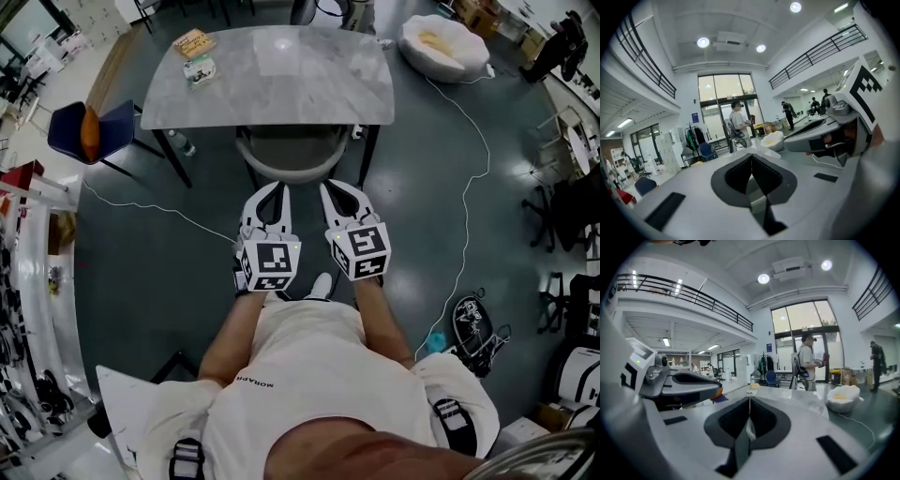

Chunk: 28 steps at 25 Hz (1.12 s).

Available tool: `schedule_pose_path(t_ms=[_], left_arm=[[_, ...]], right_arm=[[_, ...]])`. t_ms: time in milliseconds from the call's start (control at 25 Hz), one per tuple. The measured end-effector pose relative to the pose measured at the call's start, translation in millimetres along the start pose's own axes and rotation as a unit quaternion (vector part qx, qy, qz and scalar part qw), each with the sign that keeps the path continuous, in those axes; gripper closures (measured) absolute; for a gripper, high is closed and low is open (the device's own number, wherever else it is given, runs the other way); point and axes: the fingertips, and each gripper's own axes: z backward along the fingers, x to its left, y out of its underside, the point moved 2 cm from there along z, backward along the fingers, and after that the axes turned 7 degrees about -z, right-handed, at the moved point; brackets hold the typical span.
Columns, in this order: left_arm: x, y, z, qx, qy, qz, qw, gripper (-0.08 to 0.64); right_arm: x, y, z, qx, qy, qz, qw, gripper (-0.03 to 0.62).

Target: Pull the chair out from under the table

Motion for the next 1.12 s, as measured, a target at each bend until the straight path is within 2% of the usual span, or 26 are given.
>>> schedule_pose_path(t_ms=[80,320,560,680,880,1120], left_arm=[[-0.9,7.4,-9.3,0.008,0.011,-0.021,0.9997,0.557],[-11.2,38.7,-37.5,0.044,0.049,-0.06,0.996,0.555],[-22.1,64.3,-61.5,0.076,0.087,-0.113,0.9868,0.555],[-24.3,75.6,-70.5,0.085,0.1,-0.134,0.9823,0.555],[-27.9,91.5,-82.3,0.106,0.118,-0.162,0.974,0.554],[-29.0,110.8,-96.1,0.119,0.148,-0.181,0.965,0.475]], right_arm=[[-0.8,11.3,-11.7,0.023,-0.01,0.006,1.0,0.578],[-22.6,44.5,-35.9,0.081,0.0,0.046,0.996,0.578],[-37.3,67.2,-57.3,0.123,-0.014,0.118,0.985,0.577],[-39.0,73.9,-66.7,0.135,-0.018,0.139,0.981,0.577],[-42.7,86.6,-79.8,0.157,-0.021,0.182,0.97,0.523],[-43.4,106.4,-98.4,0.184,-0.039,0.205,0.96,0.486]])
